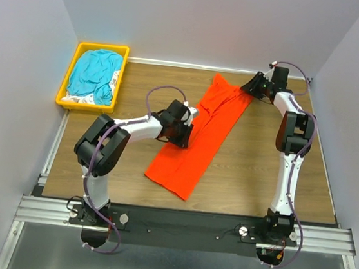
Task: Fold and stack the t-shirts
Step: Fold the tshirt
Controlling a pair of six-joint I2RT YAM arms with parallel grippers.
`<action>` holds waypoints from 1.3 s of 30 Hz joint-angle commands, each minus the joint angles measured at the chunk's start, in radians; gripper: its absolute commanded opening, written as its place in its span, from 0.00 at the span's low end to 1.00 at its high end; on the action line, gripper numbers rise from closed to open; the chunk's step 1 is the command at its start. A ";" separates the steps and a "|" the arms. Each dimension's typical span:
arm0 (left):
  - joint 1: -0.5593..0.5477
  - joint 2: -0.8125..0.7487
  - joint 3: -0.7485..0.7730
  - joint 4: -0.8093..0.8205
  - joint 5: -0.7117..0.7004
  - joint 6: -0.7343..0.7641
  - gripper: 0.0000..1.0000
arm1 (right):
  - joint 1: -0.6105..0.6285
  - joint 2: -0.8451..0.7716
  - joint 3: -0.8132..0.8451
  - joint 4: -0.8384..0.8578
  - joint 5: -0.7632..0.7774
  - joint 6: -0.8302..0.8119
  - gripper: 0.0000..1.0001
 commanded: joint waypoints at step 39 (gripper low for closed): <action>0.202 -0.908 -0.538 0.055 -0.170 -0.230 0.94 | 0.738 -0.772 -1.220 -0.058 -0.035 0.075 0.56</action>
